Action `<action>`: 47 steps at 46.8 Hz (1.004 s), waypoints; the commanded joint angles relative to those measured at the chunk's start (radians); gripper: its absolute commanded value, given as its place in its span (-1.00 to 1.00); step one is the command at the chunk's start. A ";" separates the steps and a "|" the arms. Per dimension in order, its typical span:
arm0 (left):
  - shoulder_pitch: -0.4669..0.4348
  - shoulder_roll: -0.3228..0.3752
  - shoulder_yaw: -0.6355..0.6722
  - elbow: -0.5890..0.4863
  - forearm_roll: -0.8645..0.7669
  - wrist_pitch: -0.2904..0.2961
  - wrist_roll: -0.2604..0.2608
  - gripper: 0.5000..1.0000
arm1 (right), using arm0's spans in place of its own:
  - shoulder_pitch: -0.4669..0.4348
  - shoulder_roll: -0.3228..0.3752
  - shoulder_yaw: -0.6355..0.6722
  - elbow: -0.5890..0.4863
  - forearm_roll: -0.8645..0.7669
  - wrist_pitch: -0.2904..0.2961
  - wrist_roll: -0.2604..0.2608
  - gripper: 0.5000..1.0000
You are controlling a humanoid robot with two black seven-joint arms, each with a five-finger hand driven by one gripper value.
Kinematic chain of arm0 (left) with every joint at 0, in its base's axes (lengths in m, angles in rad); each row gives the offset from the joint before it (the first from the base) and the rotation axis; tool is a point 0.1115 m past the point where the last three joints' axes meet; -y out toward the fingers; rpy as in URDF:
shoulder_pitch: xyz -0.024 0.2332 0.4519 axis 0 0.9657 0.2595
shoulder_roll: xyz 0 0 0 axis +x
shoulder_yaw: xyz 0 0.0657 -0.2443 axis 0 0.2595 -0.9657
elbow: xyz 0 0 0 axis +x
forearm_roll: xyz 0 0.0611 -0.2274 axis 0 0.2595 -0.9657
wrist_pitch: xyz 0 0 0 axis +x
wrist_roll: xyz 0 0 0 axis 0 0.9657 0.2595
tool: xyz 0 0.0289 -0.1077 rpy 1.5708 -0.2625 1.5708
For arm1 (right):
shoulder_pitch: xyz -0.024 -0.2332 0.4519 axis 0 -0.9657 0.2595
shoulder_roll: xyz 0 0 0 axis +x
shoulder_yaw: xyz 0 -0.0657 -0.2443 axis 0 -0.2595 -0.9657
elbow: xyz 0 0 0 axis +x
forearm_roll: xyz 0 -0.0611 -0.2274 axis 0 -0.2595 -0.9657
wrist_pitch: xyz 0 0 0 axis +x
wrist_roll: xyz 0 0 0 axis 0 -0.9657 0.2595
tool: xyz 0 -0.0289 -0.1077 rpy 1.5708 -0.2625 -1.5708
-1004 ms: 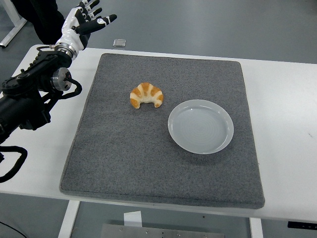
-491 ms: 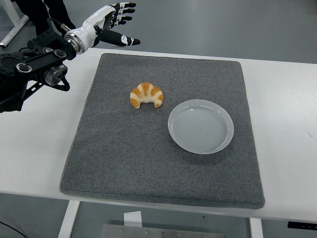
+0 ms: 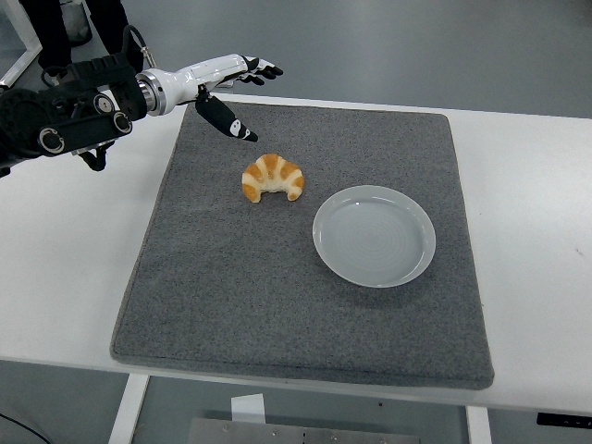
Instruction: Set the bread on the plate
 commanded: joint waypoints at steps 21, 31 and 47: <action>-0.014 -0.014 0.023 -0.076 0.143 0.004 0.075 0.98 | 0.001 0.000 0.000 0.000 0.000 0.000 0.000 0.81; -0.002 -0.020 0.021 -0.076 0.035 0.018 0.132 0.92 | 0.001 0.000 0.000 0.000 0.000 0.000 0.000 0.81; 0.033 -0.098 0.016 -0.064 -0.036 0.041 0.178 0.90 | 0.001 0.000 0.000 0.000 0.000 0.000 -0.001 0.82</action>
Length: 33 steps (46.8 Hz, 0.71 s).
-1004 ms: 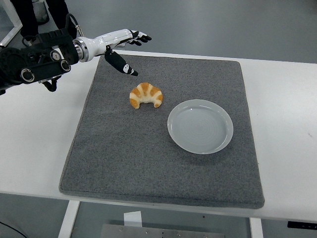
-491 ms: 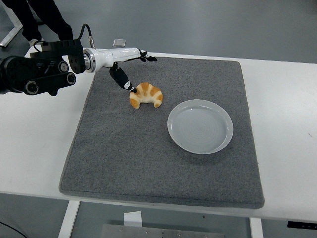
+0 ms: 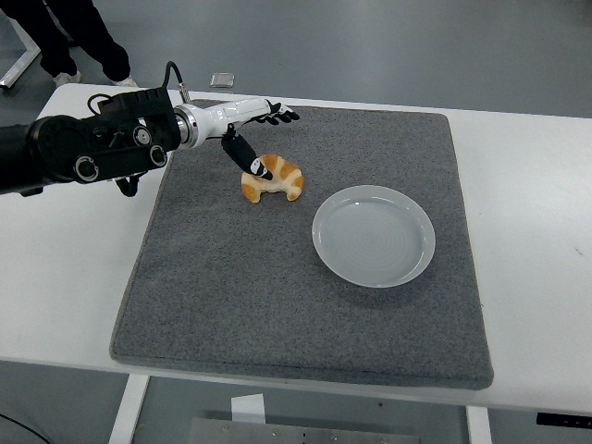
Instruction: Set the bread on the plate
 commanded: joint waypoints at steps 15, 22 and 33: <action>0.034 -0.031 0.001 0.027 -0.008 0.001 0.012 0.89 | 0.000 0.000 0.000 0.000 0.000 0.000 0.000 0.81; 0.033 -0.031 0.005 0.033 -0.006 0.001 0.010 0.88 | 0.000 0.000 0.000 0.000 0.000 0.000 0.000 0.81; 0.047 -0.040 0.009 0.047 0.001 0.010 0.010 0.83 | 0.000 0.000 0.000 0.000 0.000 0.000 0.000 0.81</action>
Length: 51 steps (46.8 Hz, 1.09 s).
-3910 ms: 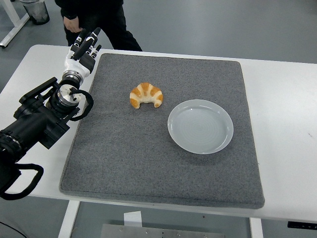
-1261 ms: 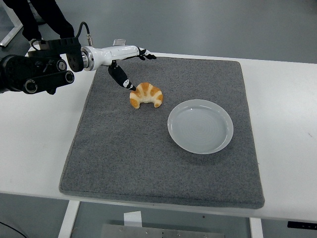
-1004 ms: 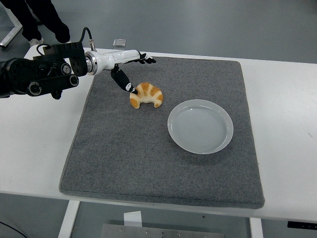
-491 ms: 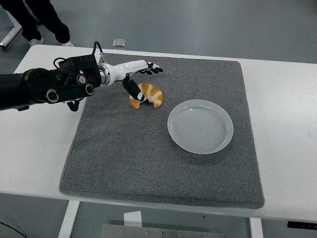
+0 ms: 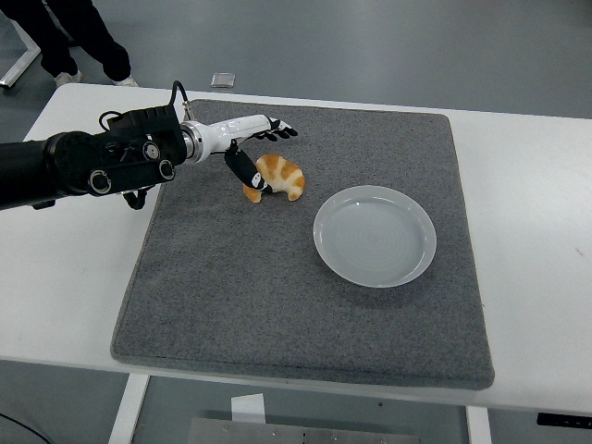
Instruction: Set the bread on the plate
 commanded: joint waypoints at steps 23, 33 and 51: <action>0.033 -0.057 0.002 0.055 0.015 0.048 -0.001 0.78 | 0.000 0.000 0.000 0.000 0.000 0.000 0.000 0.81; 0.045 -0.082 0.003 0.092 0.016 0.051 -0.001 0.77 | 0.000 0.000 0.000 0.000 0.000 0.000 0.000 0.81; 0.070 -0.120 0.003 0.152 0.044 0.049 -0.001 0.77 | 0.000 0.000 0.000 0.000 0.000 0.000 0.000 0.81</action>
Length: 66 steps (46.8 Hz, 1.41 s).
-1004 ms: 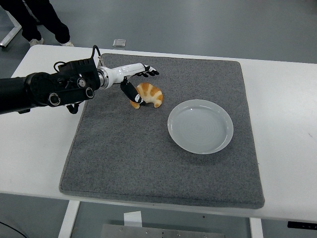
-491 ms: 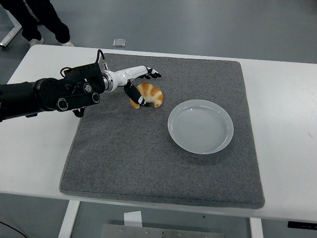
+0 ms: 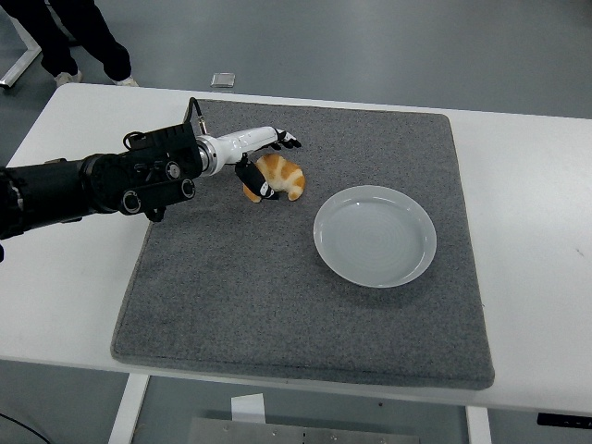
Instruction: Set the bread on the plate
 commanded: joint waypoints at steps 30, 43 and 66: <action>0.009 -0.005 0.000 0.010 0.026 0.001 -0.014 -0.99 | 0.000 0.000 0.000 0.000 0.000 0.000 0.000 0.81; 0.010 -0.003 0.000 0.021 0.051 0.001 -0.020 -1.00 | 0.000 0.000 0.000 0.000 0.000 0.000 0.000 0.81; -0.023 0.005 -0.038 0.019 0.046 0.002 -0.031 -1.00 | 0.000 0.000 0.000 0.000 0.000 0.000 0.000 0.81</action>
